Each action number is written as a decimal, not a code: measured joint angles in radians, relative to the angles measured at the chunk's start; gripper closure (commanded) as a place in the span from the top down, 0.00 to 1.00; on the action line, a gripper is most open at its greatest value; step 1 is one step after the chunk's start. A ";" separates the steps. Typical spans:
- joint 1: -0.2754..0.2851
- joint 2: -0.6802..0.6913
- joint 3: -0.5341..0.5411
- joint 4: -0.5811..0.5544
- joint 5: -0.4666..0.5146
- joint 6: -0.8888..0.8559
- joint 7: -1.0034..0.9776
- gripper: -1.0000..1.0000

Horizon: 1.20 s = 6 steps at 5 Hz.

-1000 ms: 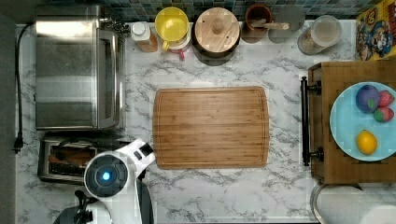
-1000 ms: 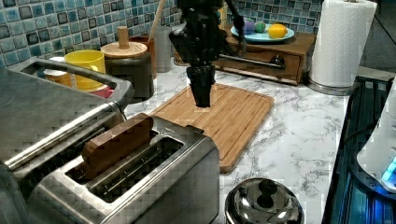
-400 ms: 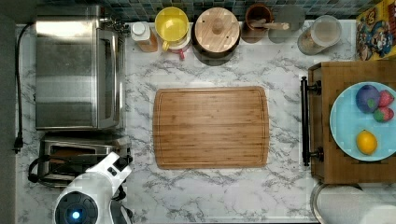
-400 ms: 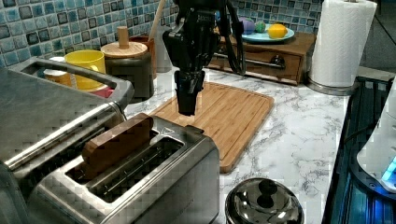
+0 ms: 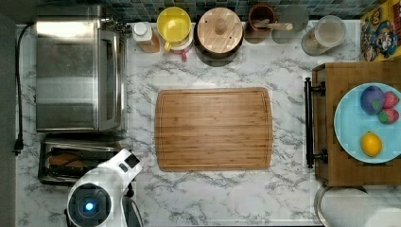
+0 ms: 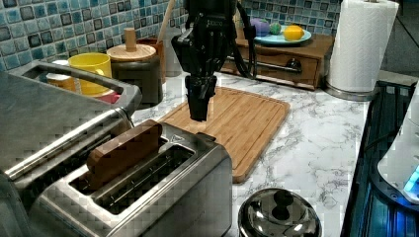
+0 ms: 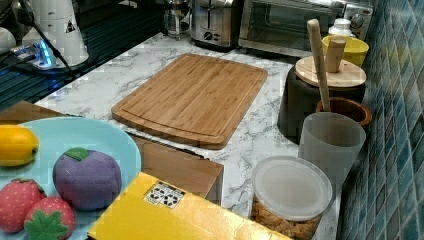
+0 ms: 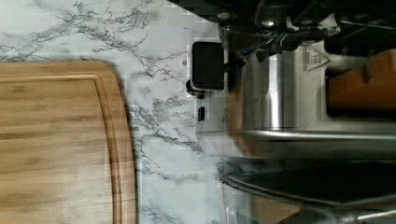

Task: Turn on the toaster.

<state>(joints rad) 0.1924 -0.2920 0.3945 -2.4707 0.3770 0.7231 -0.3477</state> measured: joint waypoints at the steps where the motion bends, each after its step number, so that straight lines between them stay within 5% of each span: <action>1: -0.032 0.014 -0.011 0.000 -0.009 0.002 0.000 0.00; 6: -0.052 0.152 -0.018 0.002 -0.008 0.036 -0.020 0.00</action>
<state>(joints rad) 0.1406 -0.1403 0.3770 -2.4688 0.3687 0.7593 -0.3677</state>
